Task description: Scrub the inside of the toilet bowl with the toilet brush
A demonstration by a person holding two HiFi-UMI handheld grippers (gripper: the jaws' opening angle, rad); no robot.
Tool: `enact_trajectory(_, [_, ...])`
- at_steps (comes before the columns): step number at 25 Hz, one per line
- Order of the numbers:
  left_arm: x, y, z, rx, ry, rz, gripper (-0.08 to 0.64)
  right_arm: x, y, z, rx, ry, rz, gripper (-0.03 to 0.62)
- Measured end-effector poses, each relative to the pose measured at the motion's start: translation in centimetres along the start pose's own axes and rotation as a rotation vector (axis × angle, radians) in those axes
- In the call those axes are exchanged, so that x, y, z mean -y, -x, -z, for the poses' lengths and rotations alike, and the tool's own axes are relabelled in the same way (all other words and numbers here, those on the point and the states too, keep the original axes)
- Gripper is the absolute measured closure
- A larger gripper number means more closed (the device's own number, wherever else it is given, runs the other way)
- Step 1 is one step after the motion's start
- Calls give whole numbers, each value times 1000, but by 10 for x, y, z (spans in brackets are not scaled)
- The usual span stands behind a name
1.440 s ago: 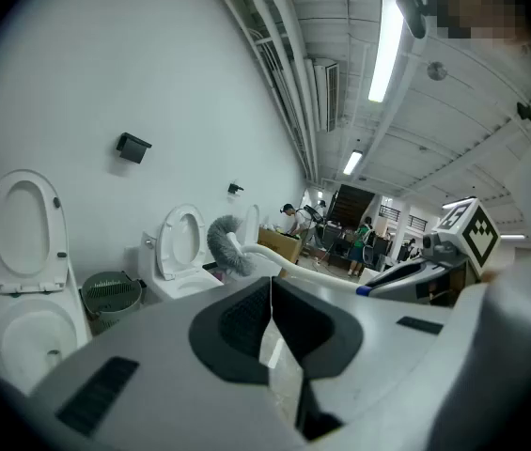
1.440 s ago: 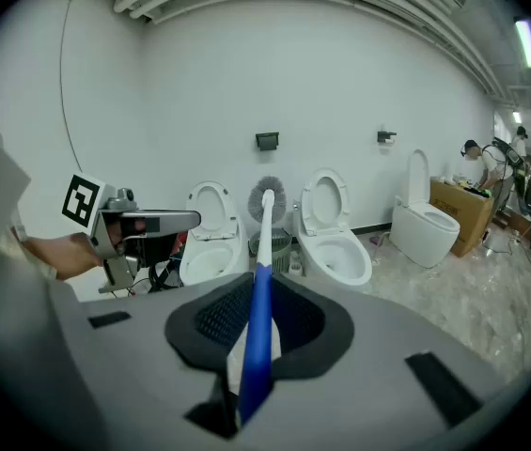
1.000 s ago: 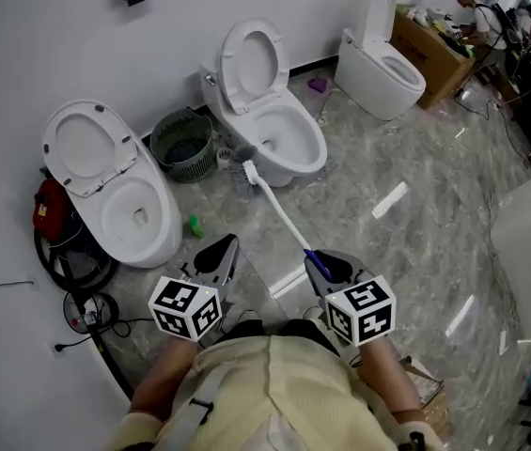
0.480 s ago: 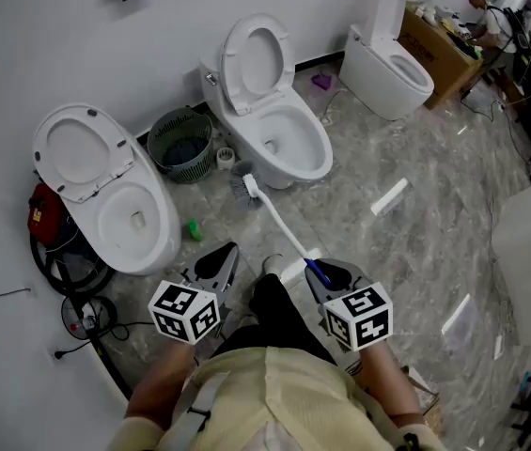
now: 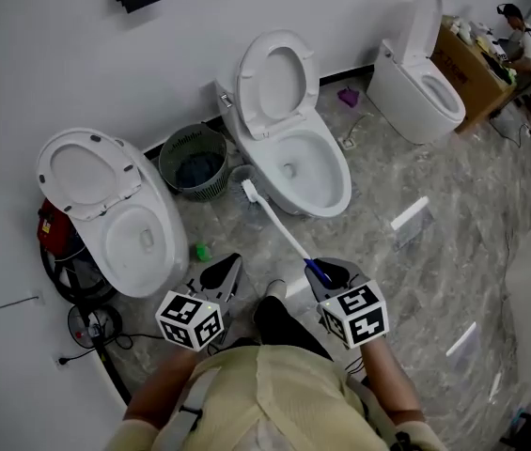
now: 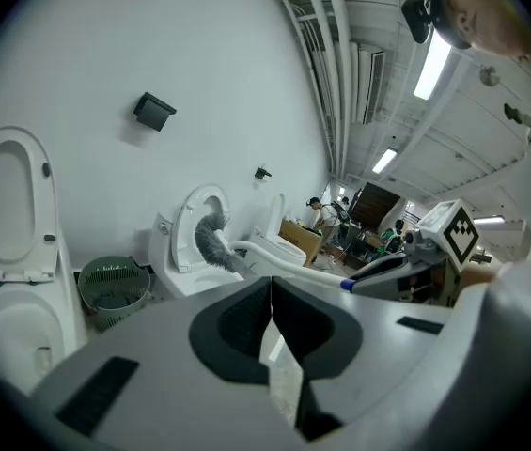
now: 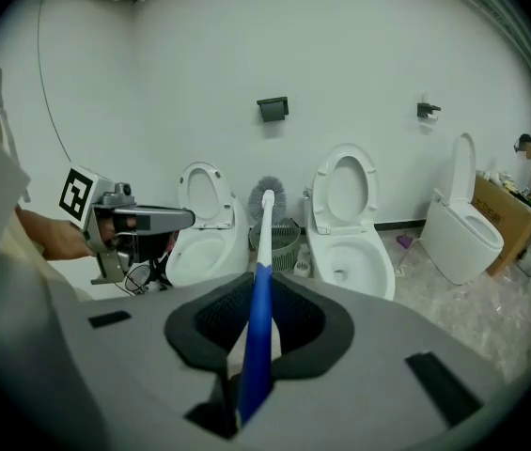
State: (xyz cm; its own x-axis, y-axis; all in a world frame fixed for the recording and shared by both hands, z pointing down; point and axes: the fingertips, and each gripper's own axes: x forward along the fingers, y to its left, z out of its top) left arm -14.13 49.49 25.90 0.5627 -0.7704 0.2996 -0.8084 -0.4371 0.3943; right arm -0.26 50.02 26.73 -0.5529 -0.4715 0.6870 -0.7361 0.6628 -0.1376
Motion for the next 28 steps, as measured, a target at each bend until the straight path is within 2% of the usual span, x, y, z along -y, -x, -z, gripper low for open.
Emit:
enact_trajectory(5, [-9, -54, -11, -41, 3, 5, 547, 52, -17, -22, -7, -2, -12, 520])
enact_trajectory(11, [-1, -108, -9, -77, -17, 60, 546, 104, -38, -21, -50, -41, -10, 520])
enact_trajectory(18, [-1, -153, 7, -167, -63, 117, 546, 144, -63, -13, -100, -106, 20, 520])
enact_trajectory(23, [-21, -186, 14, -204, -103, 127, 546, 170, -89, -1, -154, -157, 43, 520])
enact_trajectory(28, [-51, -233, 15, -241, -90, 138, 546, 209, -112, -2, -227, -212, 92, 520])
